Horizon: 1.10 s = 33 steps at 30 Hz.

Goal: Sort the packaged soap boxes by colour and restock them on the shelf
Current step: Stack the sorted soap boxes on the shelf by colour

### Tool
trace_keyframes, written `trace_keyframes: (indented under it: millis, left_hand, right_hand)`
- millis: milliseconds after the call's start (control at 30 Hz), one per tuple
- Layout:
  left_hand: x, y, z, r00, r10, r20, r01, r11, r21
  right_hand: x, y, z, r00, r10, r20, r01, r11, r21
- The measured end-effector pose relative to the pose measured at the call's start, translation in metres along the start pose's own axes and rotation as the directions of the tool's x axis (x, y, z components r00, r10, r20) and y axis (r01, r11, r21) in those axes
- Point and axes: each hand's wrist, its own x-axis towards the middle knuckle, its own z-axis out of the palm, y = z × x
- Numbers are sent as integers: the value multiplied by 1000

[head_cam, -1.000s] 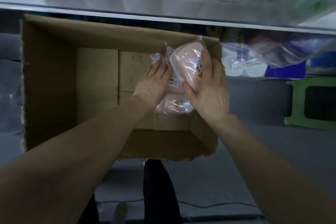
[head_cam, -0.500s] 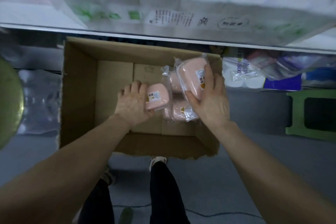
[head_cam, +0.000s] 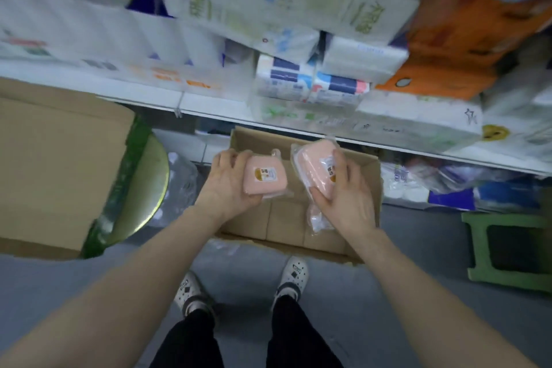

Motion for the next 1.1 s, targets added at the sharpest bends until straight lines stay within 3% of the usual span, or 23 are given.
trace_keyframes:
  millis: [433, 733, 867, 1100]
  left_hand:
    - [-22, -102, -232, 928, 169, -331, -115, 978, 177]
    - [20, -94, -349, 858, 212, -467, -163, 976, 143]
    - [62, -66, -371, 868, 173, -465, -114, 982, 152]
    - [147, 10, -380, 929, 201, -311, -154, 973, 170]
  right_hand:
    - [13, -186, -114, 917, -238, -321, 206, 970, -131]
    - [68, -235, -225, 782, -255, -569, 191, 967, -170]
    - [110, -222, -274, 797, -142, -588, 65, 987, -150]
    - [171, -172, -319, 925, -40, -377, -46, 975, -218]
